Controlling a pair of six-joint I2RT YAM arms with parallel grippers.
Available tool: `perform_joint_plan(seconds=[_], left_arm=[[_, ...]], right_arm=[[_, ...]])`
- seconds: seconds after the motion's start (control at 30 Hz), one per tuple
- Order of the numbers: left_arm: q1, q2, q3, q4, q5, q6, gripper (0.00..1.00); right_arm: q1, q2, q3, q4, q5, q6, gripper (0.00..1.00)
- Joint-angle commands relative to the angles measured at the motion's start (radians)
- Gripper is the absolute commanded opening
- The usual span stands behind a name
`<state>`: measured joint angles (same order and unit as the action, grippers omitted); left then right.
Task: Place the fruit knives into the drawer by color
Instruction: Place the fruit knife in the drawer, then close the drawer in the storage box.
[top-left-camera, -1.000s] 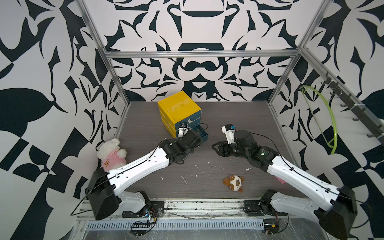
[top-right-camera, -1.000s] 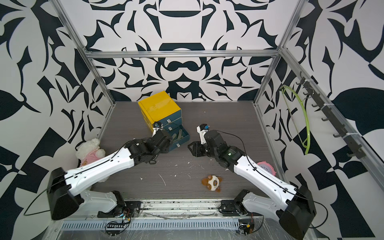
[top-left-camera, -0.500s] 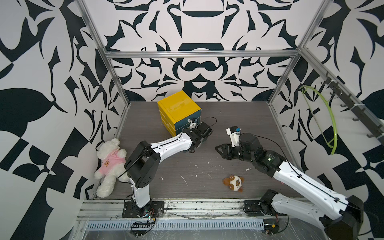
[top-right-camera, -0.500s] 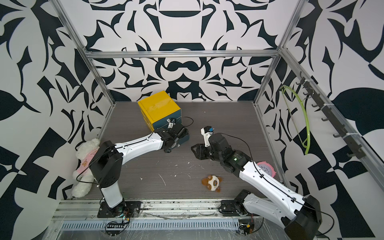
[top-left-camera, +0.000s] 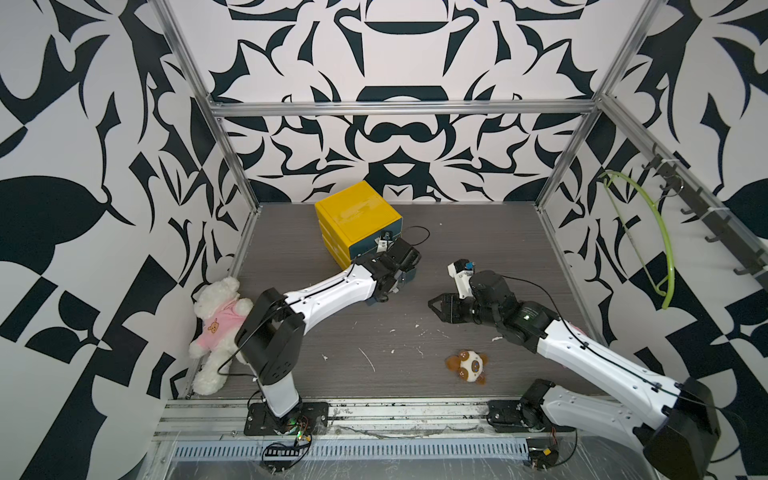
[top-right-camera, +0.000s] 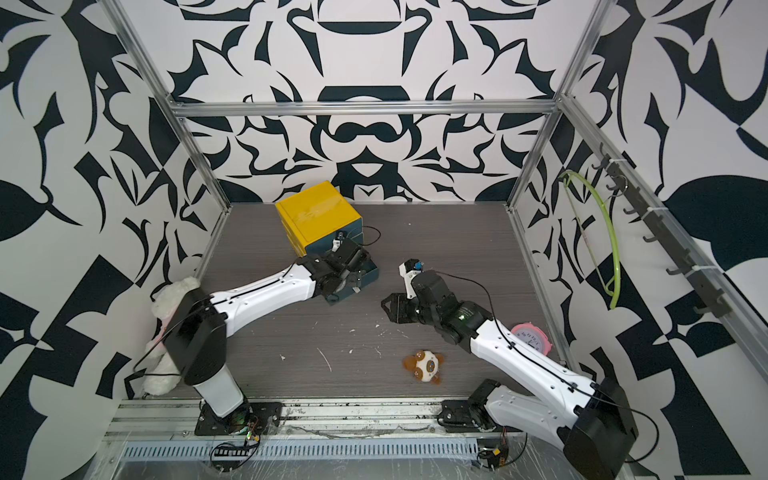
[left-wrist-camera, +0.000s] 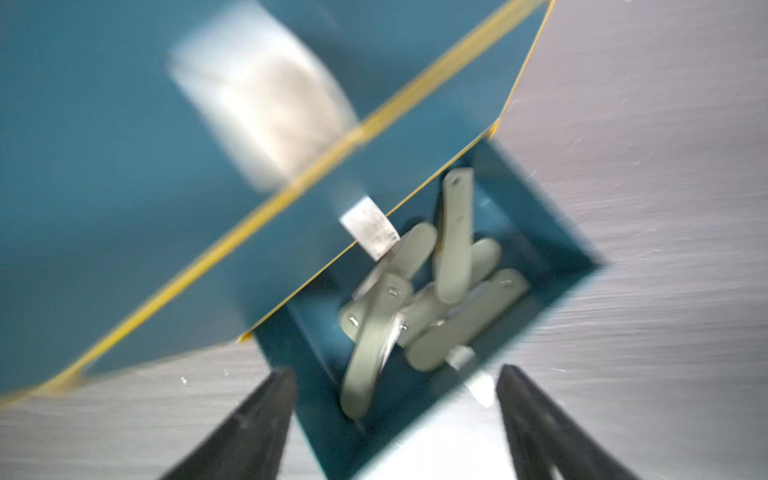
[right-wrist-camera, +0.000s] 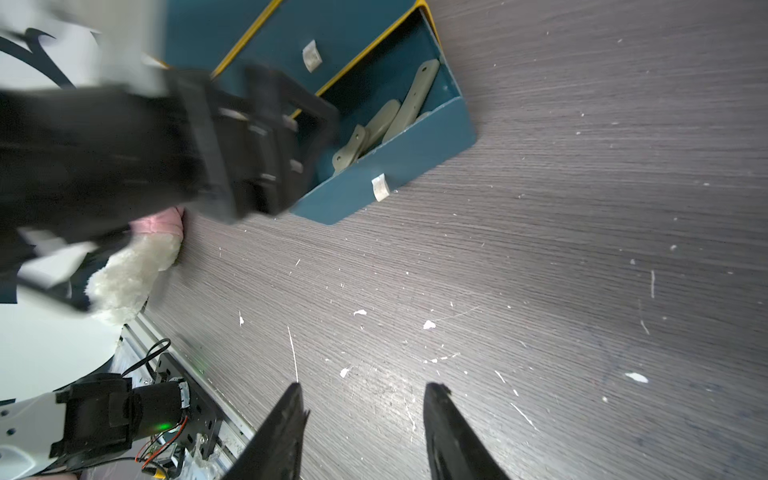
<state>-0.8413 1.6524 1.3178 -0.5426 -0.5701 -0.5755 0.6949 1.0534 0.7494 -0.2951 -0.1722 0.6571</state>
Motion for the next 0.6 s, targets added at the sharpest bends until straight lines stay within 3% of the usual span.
perform_joint_plan(seconds=[0.0,0.1,0.23,0.37,0.57], left_arm=[[-0.014,-0.152,-0.011,0.014,0.06,-0.015,0.96],[0.046,-0.255,-0.024,0.022,0.111,-0.025,0.99],[0.205,-0.32,-0.019,0.006,0.147,-0.038,0.99],[0.308,-0.271,0.017,-0.028,0.066,-0.014,0.99],[0.338,-0.138,0.092,-0.074,-0.058,0.011,0.99]], right_arm=[[-0.002,0.029,0.004,0.067,-0.009,0.025,0.48],[-0.002,0.062,0.002,0.094,-0.003,0.038,0.48],[-0.001,0.128,0.002,0.145,0.001,0.07,0.48],[0.004,0.214,0.011,0.225,0.001,0.118,0.48],[0.025,0.349,0.071,0.261,0.043,0.154,0.48]])
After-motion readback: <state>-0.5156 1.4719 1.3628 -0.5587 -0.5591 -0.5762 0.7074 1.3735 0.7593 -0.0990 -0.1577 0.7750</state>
